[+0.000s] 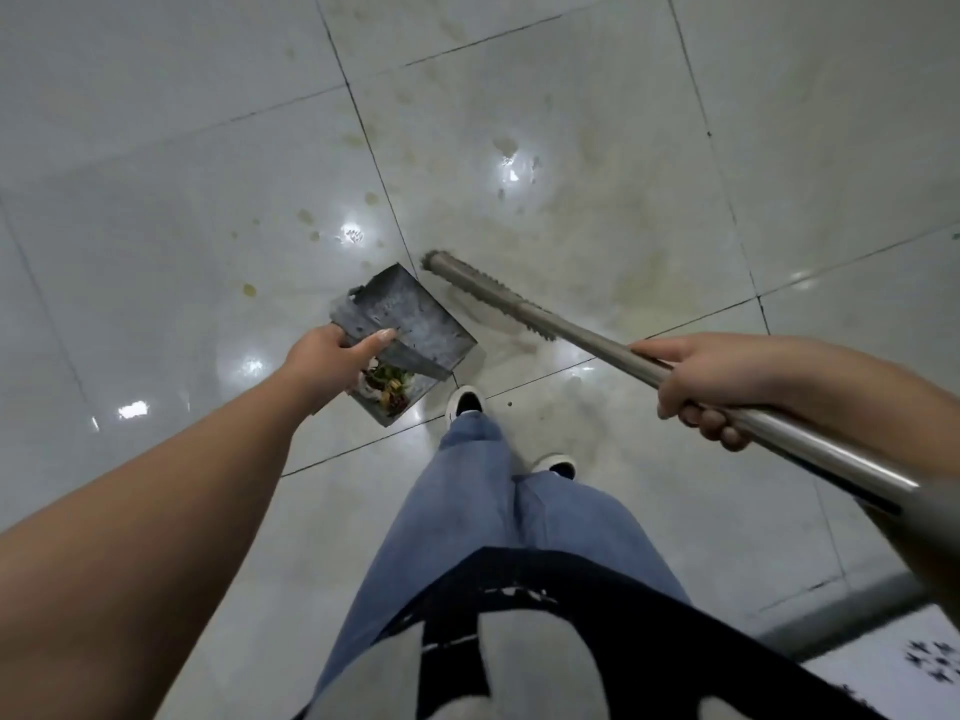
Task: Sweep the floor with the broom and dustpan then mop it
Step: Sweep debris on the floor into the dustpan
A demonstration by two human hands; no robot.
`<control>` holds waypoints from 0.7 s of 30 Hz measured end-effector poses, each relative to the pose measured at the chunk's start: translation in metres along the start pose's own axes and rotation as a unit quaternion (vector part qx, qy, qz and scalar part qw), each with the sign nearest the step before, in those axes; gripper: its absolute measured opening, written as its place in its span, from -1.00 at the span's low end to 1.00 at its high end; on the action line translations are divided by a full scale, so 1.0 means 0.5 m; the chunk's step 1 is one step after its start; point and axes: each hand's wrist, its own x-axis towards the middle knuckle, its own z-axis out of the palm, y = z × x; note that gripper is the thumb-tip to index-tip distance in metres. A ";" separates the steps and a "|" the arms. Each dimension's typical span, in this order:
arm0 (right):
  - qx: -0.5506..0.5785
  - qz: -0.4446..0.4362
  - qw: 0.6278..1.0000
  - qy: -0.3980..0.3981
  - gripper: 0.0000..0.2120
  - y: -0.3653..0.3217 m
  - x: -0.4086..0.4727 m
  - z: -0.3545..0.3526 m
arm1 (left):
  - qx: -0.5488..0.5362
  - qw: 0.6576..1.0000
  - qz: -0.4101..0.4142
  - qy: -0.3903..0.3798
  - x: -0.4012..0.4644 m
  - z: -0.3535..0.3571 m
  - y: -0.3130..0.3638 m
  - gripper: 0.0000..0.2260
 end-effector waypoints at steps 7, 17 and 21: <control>0.203 -0.002 0.978 0.041 -0.41 0.189 -0.013 -0.004 | 0.069 0.994 0.080 -0.007 -0.037 0.065 0.116 -0.66; 0.468 -0.006 0.881 0.067 -0.36 0.581 -0.077 0.170 | 0.240 0.943 0.224 -0.053 -0.210 0.226 0.197 -0.58; 0.590 -0.013 0.804 0.067 -0.37 0.731 -0.156 0.282 | 0.278 0.916 0.277 -0.086 -0.315 0.294 0.204 -0.54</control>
